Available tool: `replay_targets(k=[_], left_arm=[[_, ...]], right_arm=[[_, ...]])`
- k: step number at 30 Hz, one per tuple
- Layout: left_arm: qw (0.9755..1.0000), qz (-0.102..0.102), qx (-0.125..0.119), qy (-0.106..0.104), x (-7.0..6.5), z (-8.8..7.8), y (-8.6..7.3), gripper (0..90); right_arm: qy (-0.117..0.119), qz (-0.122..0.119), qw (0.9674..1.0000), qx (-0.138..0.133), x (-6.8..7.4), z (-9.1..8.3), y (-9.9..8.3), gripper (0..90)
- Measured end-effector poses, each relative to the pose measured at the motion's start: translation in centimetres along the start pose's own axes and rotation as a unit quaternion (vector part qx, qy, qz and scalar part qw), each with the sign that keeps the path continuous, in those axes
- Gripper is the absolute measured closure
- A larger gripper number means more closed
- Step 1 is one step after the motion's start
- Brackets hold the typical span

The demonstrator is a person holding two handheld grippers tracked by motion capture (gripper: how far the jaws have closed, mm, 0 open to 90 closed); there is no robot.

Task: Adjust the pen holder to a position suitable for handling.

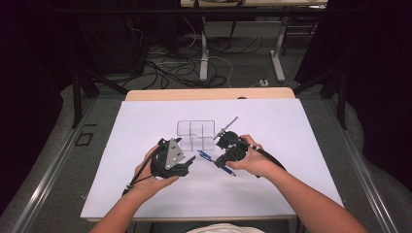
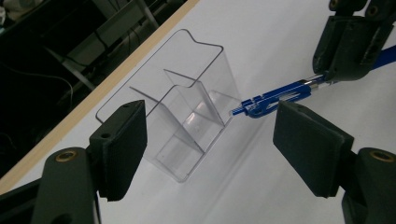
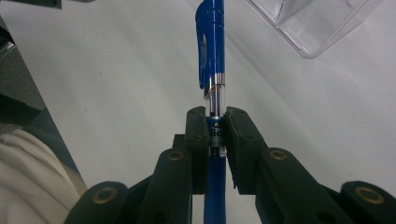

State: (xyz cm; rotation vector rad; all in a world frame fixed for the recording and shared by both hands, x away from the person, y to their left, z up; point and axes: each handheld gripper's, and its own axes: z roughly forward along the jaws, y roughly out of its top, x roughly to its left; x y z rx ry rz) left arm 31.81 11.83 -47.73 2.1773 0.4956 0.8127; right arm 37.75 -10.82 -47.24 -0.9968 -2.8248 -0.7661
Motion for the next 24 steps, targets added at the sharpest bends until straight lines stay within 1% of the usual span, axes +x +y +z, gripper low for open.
replay_targets(k=[1,2,3,4,6,7,8,9,10,11,12,13,14,15,16,17,18,19,20,21,22,23,24], left_arm=[[0.9999,0.012,0.001,0.0,-0.2,0.0,0.1,26.8],[0.9999,0.012,0.001,0.0,-0.2,0.0,0.1,27.4],[0.9993,0.036,0.004,0.0,-0.6,0.1,0.1,28.4],[0.9989,0.046,0.005,0.001,-0.8,0.2,0.2,28.7],[0.9975,0.07,0.006,-0.001,-1.2,0.3,0.2,29.7],[0.9971,0.075,0.007,-0.002,-1.3,0.4,0.2,30.3],[0.9971,0.075,0.007,-0.002,-1.3,0.4,0.2,30.6],[0.9962,0.087,0.009,-0.004,-1.6,0.4,0.3,31.2],[0.9962,0.087,0.009,-0.004,-1.6,0.4,0.3,31.7],[0.995,0.099,0.01,-0.004,-1.8,0.5,0.3,32.1],[0.995,0.099,0.01,-0.004,-1.8,0.5,0.3,32.7],[0.9933,0.115,0.012,-0.001,-2.0,0.5,0.3,34.4],[0.9925,0.122,0.011,0.0,-2.0,0.5,0.4,34.6],[0.992,0.126,0.011,0.0,-2.1,0.5,0.3,34.6],[0.992,0.126,0.011,0.0,-2.1,0.5,0.3,34.6],[0.9901,0.14,0.007,-0.001,-2.3,0.5,0.3,34.7],[0.9901,0.14,0.007,-0.001,-2.3,0.5,0.3,35.2],[0.9873,0.159,0.005,0.002,-2.4,0.5,0.2,36.1],[0.9873,0.159,0.005,0.002,-2.4,0.5,0.2,36.6],[0.9848,0.174,0.002,0.009,-2.8,0.5,0.2,37.2],[0.9848,0.174,0.002,0.009,-2.8,0.5,0.2,37.3],[0.9817,0.19,0.004,0.016,-3.1,0.6,0.3,37.6],[0.9795,0.2,0.002,0.021,-3.4,0.7,0.3,38.5]], right_arm=[[0.0,0.0,1.0,0.0,0.0,0.0,0.0,79.6],[0.0,0.0,1.0,0.0,0.0,0.0,0.0,79.6],[0.002,0.006,1.0,-0.001,0.0,0.0,0.1,79.6],[-0.005,-0.001,1.0,0.001,-0.1,0.0,0.1,79.6],[-0.004,-0.001,1.0,0.002,-0.1,-0.1,0.1,79.6],[0.002,0.001,1.0,0.002,0.0,-0.1,0.2,79.6],[0.003,-0.002,1.0,0.003,-0.1,-0.1,0.2,79.6],[0.004,-0.001,1.0,0.002,0.0,-0.1,0.3,79.6],[0.003,0.003,1.0,0.002,0.0,-0.1,0.3,79.6],[0.007,-0.001,1.0,0.003,-0.1,-0.2,0.3,79.6],[0.007,0.001,1.0,0.002,-0.1,-0.2,0.4,79.6],[0.003,-0.002,1.0,0.003,-0.1,-0.2,0.4,79.6],[0.001,-0.003,1.0,0.004,-0.1,-0.2,0.4,79.6],[0.001,-0.006,1.0,0.005,-0.2,-0.2,0.4,79.6],[0.001,-0.008,0.9999,0.007,-0.2,-0.2,0.4,79.6],[0.003,-0.004,1.0,0.008,-0.1,-0.3,0.4,79.6],[0.004,-0.002,1.0,0.008,-0.1,-0.3,0.4,79.6],[0.006,-0.002,0.9999,0.008,-0.1,-0.3,0.5,79.6],[0.01,-0.003,0.9999,0.006,-0.1,-0.3,0.5,79.6],[0.011,-0.004,0.9999,0.006,-0.1,-0.4,0.5,79.6],[0.014,-0.001,0.9999,0.005,0.0,-0.4,0.5,79.6],[0.011,0.002,0.9999,0.01,0.0,-0.5,0.6,79.6],[0.015,0.003,0.9998,0.01,0.0,-0.5,0.6,79.6]])
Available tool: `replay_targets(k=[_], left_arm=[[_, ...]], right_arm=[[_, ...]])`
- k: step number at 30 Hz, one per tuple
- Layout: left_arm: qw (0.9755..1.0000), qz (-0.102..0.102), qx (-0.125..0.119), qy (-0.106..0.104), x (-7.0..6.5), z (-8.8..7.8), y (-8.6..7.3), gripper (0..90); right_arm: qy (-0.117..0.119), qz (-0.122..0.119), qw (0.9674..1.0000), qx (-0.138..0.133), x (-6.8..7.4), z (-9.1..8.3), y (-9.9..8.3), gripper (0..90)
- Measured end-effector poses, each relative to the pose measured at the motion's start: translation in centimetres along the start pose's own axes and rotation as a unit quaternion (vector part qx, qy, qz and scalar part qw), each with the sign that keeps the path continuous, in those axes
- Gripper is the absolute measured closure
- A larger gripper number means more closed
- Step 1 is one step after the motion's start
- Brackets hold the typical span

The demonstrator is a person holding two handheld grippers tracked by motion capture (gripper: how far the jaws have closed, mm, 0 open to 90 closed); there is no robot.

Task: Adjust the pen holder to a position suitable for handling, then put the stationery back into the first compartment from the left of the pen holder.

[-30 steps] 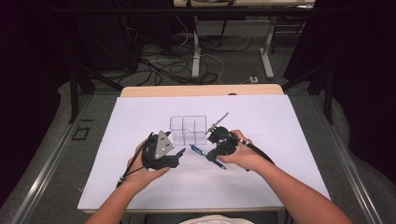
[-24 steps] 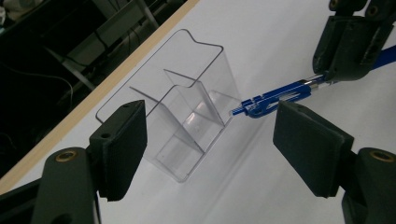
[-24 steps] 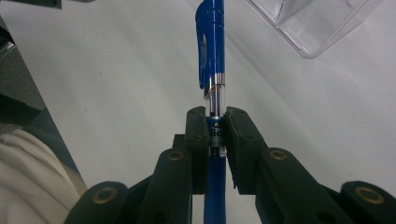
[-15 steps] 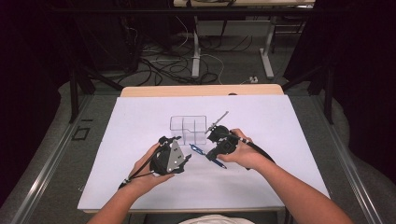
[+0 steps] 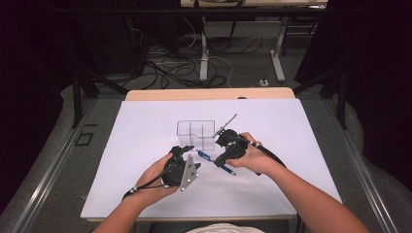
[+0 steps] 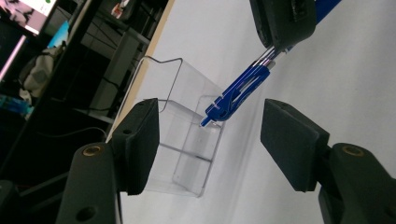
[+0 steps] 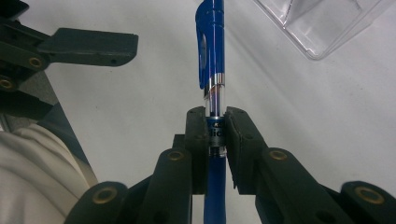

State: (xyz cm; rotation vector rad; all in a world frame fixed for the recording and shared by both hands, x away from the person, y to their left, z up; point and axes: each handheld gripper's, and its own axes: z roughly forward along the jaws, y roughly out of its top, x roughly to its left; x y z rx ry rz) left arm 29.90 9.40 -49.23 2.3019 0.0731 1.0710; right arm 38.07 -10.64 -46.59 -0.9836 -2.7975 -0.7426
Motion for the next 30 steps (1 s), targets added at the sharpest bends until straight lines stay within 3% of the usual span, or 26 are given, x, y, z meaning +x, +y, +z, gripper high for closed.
replay_targets(k=[3,8,9,11,16,18,19,21,30], left_arm=[[0.9993,0.036,0.003,0.004,-0.3,0.1,0.2,43.3],[0.9977,0.066,0.005,0.016,-0.7,0.3,0.3,44.9],[0.9964,0.083,0.006,0.017,-0.9,0.5,0.3,45.9],[0.995,0.097,0.003,0.02,-1.1,0.5,0.3,47.1],[0.9922,0.122,0.004,0.024,-1.4,0.7,0.3,48.7],[0.9892,0.144,0.012,0.023,-1.6,0.8,0.2,49.5],[0.9897,0.141,0.007,0.021,-1.8,0.9,0.2,50.1],[0.9866,0.161,0.018,0.017,-1.9,0.9,0.2,51.0],[0.9801,0.196,0.027,0.013,-2.6,1.4,0.1,54.9]], right_arm=[[0.0,-0.006,1.0,0.002,-0.1,-0.1,0.1,79.6],[0.004,-0.009,0.9999,0.006,0.0,-0.1,0.3,79.6],[-0.004,-0.007,1.0,0.005,0.1,0.0,0.3,79.6],[0.003,-0.008,0.9999,0.007,0.1,0.0,0.4,79.6],[0.005,-0.01,0.9999,0.012,0.2,0.0,0.6,79.6],[0.005,-0.006,0.9999,0.013,0.3,0.1,0.7,79.6],[0.006,-0.014,0.9998,0.013,0.3,0.1,0.7,79.6],[0.006,-0.015,0.9998,0.013,0.3,0.2,0.7,79.6],[0.009,-0.02,0.9996,0.019,0.8,0.5,0.8,79.6]])
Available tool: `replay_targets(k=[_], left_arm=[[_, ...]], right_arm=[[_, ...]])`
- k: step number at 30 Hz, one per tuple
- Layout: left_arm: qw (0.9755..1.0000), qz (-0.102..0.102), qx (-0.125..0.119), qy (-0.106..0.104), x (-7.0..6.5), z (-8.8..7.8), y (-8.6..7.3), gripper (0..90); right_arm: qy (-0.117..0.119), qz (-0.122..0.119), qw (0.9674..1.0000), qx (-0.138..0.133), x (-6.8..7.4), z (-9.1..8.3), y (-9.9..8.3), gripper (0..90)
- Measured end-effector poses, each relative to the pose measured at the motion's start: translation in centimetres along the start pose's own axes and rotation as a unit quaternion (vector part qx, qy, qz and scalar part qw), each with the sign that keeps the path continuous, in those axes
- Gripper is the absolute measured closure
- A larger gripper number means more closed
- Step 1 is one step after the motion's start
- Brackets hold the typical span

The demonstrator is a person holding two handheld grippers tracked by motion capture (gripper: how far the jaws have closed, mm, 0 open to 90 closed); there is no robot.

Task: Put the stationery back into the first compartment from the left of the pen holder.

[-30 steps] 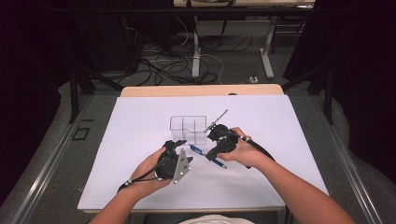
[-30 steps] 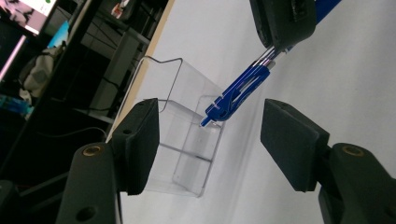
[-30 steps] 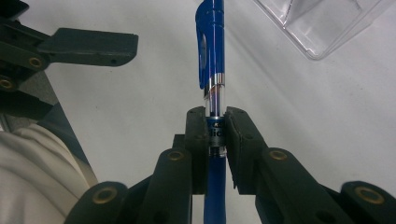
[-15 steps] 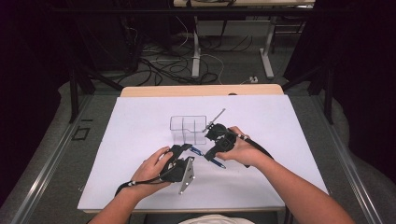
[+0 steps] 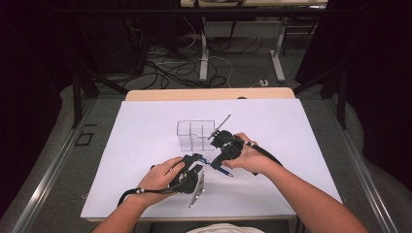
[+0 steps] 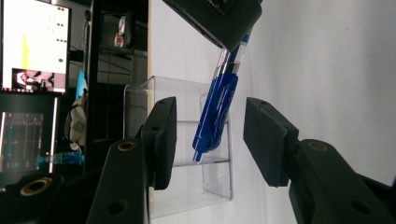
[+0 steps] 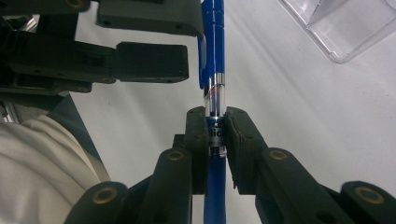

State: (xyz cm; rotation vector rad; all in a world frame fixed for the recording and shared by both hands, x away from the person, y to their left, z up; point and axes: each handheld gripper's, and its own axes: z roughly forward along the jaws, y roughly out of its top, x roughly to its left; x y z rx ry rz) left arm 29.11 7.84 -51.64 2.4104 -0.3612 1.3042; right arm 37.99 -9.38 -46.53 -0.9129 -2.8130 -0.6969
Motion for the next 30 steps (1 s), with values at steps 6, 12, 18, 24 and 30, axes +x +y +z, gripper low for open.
replay_targets(k=[6,12,18,24,30], left_arm=[[0.9996,0.027,0.008,-0.004,-0.2,0.2,0.1,58.4],[0.9985,0.052,0.015,-0.006,-0.4,0.3,0.3,62.2],[0.9983,0.056,0.016,-0.004,-0.6,0.3,0.3,67.3],[0.9958,0.083,0.039,-0.006,-0.4,0.2,0.5,72.1],[0.9951,0.087,0.047,-0.009,-0.5,0.1,0.5,77.3]], right_arm=[[0.001,-0.002,1.0,0.003,0.4,0.0,0.3,79.6],[0.007,-0.005,0.9998,-0.018,0.9,0.6,0.6,79.6],[0.011,-0.013,0.9998,0.006,1.3,0.7,1.1,79.6],[0.015,-0.02,0.9997,0.006,1.6,0.8,1.4,79.6],[0.018,-0.016,0.9997,0.003,1.7,1.0,1.6,79.6]])
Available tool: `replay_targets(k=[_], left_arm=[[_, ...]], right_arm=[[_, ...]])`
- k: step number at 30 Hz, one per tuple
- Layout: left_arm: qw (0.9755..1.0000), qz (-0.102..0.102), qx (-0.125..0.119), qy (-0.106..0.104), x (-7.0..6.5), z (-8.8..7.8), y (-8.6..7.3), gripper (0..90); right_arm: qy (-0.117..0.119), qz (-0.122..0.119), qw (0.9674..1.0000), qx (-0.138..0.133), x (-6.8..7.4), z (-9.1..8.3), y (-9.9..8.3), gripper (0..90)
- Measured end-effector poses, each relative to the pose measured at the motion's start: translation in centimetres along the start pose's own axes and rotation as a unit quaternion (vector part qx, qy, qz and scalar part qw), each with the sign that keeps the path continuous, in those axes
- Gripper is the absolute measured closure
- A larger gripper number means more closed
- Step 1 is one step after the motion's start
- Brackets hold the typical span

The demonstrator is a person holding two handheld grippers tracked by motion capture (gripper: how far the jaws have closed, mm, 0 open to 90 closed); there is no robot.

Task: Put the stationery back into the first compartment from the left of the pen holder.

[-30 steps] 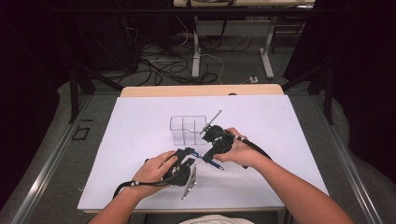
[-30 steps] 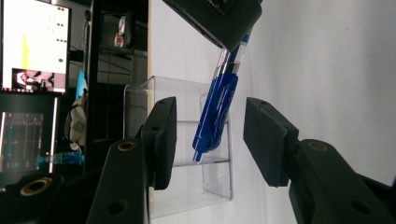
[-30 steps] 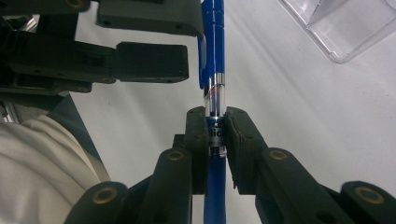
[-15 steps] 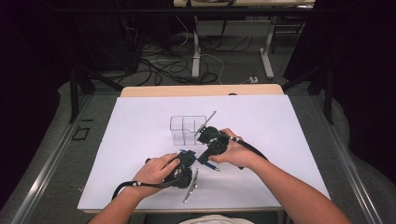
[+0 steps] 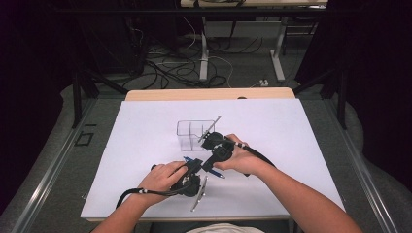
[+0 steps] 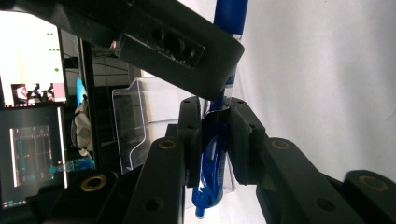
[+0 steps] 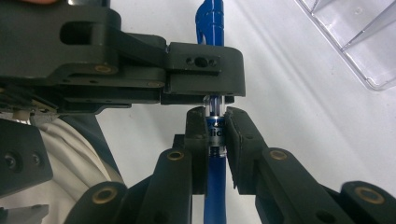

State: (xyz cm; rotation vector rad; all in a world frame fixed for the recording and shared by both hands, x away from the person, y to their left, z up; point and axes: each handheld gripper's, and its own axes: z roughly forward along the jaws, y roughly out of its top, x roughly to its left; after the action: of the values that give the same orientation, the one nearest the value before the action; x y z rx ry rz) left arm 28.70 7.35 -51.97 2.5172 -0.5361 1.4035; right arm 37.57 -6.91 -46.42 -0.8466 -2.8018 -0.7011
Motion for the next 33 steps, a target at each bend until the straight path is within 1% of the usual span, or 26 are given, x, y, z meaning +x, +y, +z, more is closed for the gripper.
replay_targets(k=[4,7,9,10,11,12,14,15,16,18,19,20,22,23,24,25,26,27,29,30,31,32,33], left_arm=[[1.0,0.002,0.003,0.002,0.0,-0.1,0.0,77.7],[1.0,0.006,0.004,0.007,0.0,-0.1,0.0,77.8],[0.9999,0.008,0.005,0.009,-0.1,-0.2,0.0,77.9],[0.9999,0.008,0.005,0.009,-0.1,-0.2,0.0,78.0],[0.9999,0.007,0.004,0.009,-0.1,-0.2,0.0,78.1],[0.9999,0.006,0.006,0.009,-0.1,-0.2,0.0,78.2],[0.9999,0.008,0.005,0.01,0.0,-0.2,0.0,78.2],[0.9999,0.003,0.008,0.01,0.0,-0.2,-0.1,78.2],[0.9999,0.004,0.008,0.01,0.0,-0.2,-0.2,78.2],[0.9999,0.001,0.011,0.01,0.0,-0.2,-0.3,78.2],[0.9999,0.0,0.011,0.009,0.1,-0.1,-0.4,78.2],[0.9999,0.001,0.012,0.009,0.1,-0.1,-0.4,78.2],[0.9998,0.003,0.016,0.01,0.1,-0.1,-0.5,78.2],[0.9998,0.002,0.014,0.011,0.0,-0.1,-0.6,78.2],[0.9998,0.002,0.014,0.011,0.0,-0.1,-0.6,78.2],[0.9998,-0.001,0.015,0.008,0.0,-0.1,-0.7,78.2],[0.9998,-0.001,0.015,0.008,0.0,-0.1,-0.7,78.2],[0.9997,0.002,0.022,0.005,0.1,-0.1,-0.8,78.2],[0.9997,0.003,0.025,0.003,0.2,0.0,-0.9,78.3],[0.9997,0.003,0.025,0.003,0.2,0.0,-0.9,78.3],[0.9998,-0.02,0.006,0.003,0.0,0.3,-1.1,78.3],[0.9998,-0.02,0.006,0.003,0.0,0.3,-1.1,78.3],[0.9997,-0.023,0.011,0.0,0.1,0.3,-1.3,78.3]], right_arm=[[0.0,-0.001,1.0,-0.003,0.0,-0.1,0.0,79.5],[0.002,0.003,1.0,-0.007,0.1,-0.1,0.0,79.3],[-0.003,-0.002,1.0,-0.007,0.2,-0.1,0.0,79.2],[-0.004,0.001,1.0,-0.008,0.3,-0.1,0.0,79.1],[-0.004,0.002,0.9999,-0.014,0.3,-0.1,0.0,78.9],[-0.003,0.001,0.9999,-0.012,0.3,-0.2,0.0,78.5],[-0.01,-0.001,0.9998,-0.015,0.2,-0.3,-0.1,76.0],[-0.008,-0.001,0.9998,-0.017,0.1,-0.3,-0.1,73.9],[-0.007,-0.002,0.9999,-0.015,0.0,-0.4,-0.2,72.5],[-0.002,0.005,0.9998,-0.017,0.0,-0.5,-0.4,70.6],[-0.008,0.004,0.9998,-0.017,-0.2,-0.6,-0.5,69.7],[-0.007,0.004,0.9997,-0.021,-0.3,-0.6,-0.6,68.9],[-0.004,0.014,0.9996,-0.026,-0.5,-0.8,-0.9,65.9],[-0.002,0.01,0.9996,-0.025,-0.7,-1.0,-1.1,64.2],[-0.006,0.01,0.9996,-0.027,-0.7,-1.1,-1.3,63.2],[-0.004,0.012,0.9995,-0.028,-0.7,-1.2,-1.4,62.0],[-0.006,0.008,0.9996,-0.027,-0.9,-1.3,-1.6,61.4],[-0.008,0.008,0.9995,-0.028,-1.0,-1.4,-1.8,60.0],[-0.012,0.013,0.9993,-0.033,-1.1,-1.6,-2.2,57.1],[-0.014,0.01,0.9993,-0.034,-1.3,-1.7,-2.3,56.0],[-0.012,0.018,0.999,-0.039,-1.3,-1.8,-2.5,53.9],[-0.012,0.018,0.999,-0.039,-1.3,-1.8,-2.5,53.9],[-0.016,0.021,0.9987,-0.045,-1.7,-2.1,-2.9,50.4]])
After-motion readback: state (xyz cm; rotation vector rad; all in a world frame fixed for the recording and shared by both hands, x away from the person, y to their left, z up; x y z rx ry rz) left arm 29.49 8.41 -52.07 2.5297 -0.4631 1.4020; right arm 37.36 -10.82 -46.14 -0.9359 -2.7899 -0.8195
